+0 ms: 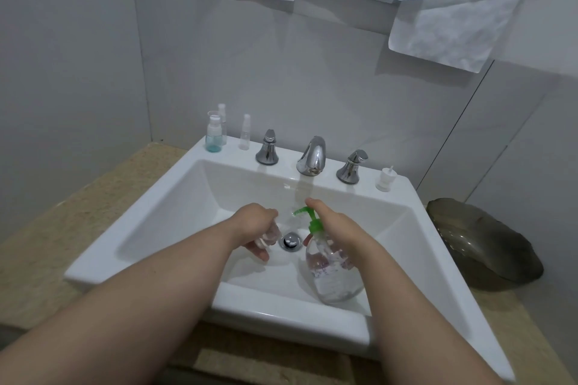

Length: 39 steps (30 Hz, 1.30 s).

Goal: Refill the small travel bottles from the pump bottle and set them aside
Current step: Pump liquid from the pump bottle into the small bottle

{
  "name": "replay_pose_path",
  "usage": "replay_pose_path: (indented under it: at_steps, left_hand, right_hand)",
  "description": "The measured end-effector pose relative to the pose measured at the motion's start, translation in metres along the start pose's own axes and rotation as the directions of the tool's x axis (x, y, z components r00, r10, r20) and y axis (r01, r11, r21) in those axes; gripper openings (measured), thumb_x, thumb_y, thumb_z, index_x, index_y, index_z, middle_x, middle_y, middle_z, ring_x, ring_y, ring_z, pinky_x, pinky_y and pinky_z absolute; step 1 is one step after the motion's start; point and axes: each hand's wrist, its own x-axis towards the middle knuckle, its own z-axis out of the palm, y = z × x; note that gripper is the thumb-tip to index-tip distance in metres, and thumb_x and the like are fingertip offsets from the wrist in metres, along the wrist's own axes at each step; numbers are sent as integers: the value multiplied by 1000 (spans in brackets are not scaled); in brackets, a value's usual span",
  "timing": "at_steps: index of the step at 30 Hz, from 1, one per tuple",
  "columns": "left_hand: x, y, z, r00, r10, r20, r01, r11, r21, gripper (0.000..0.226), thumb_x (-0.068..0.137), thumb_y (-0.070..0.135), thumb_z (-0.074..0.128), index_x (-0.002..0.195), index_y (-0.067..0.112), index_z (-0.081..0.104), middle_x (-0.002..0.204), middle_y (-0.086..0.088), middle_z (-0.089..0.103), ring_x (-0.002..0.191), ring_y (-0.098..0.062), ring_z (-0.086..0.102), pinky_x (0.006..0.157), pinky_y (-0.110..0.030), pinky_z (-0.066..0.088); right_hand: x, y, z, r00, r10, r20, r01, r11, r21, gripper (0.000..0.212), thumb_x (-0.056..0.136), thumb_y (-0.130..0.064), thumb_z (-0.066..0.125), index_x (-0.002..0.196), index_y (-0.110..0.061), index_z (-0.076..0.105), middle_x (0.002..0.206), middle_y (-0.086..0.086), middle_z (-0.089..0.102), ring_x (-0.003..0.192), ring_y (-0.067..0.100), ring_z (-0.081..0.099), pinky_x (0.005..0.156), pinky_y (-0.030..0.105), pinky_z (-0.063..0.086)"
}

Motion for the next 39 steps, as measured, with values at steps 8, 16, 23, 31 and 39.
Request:
replay_pose_path:
  at_steps: [8, 16, 23, 31, 39]
  left_hand:
    - [-1, 0, 0, 1000, 11, -8, -12, 1000, -3, 45, 108, 30, 43, 95, -5, 68, 92, -20, 66, 46, -35, 64, 66, -44, 62]
    - [-2, 0, 2, 999, 15, 47, -17, 999, 42, 34, 104, 15, 46, 75, 2, 58, 64, -9, 56, 38, -27, 54, 82, -59, 61]
    - [-3, 1, 2, 1000, 15, 12, -15, 1000, 8, 38, 107, 22, 44, 87, -3, 64, 80, -16, 63, 44, -29, 59, 69, -49, 64]
    - [-4, 1, 1, 1000, 9, 6, -9, 1000, -9, 42, 108, 27, 43, 90, -4, 65, 87, -19, 64, 47, -30, 62, 63, -46, 64]
    - [-4, 1, 1, 1000, 8, 14, -7, 1000, -14, 41, 108, 27, 42, 90, -3, 64, 84, -17, 65, 44, -26, 61, 58, -44, 64]
  right_hand:
    - [-1, -5, 3, 999, -21, 37, 21, 1000, 3, 57, 95, -63, 40, 86, -13, 63, 67, 4, 63, 63, 20, 42, 62, 32, 33]
    - [1, -6, 4, 999, -33, 14, 33, 999, 6, 35, 90, -51, 46, 83, -17, 52, 78, 6, 48, 60, 21, 38, 61, 32, 30]
    - [0, -2, 6, 999, -38, -21, 38, 999, -22, 60, 93, -69, 41, 91, -13, 62, 87, 6, 59, 71, 22, 50, 67, 33, 38]
    - [1, -1, 9, 995, -54, -79, 50, 997, -57, 64, 91, -71, 39, 84, -13, 63, 79, 6, 59, 69, 24, 52, 66, 33, 37]
    - [3, -3, 13, 992, -100, -83, 90, 990, -107, 64, 85, -70, 34, 85, -14, 64, 87, 6, 64, 74, 26, 55, 73, 38, 43]
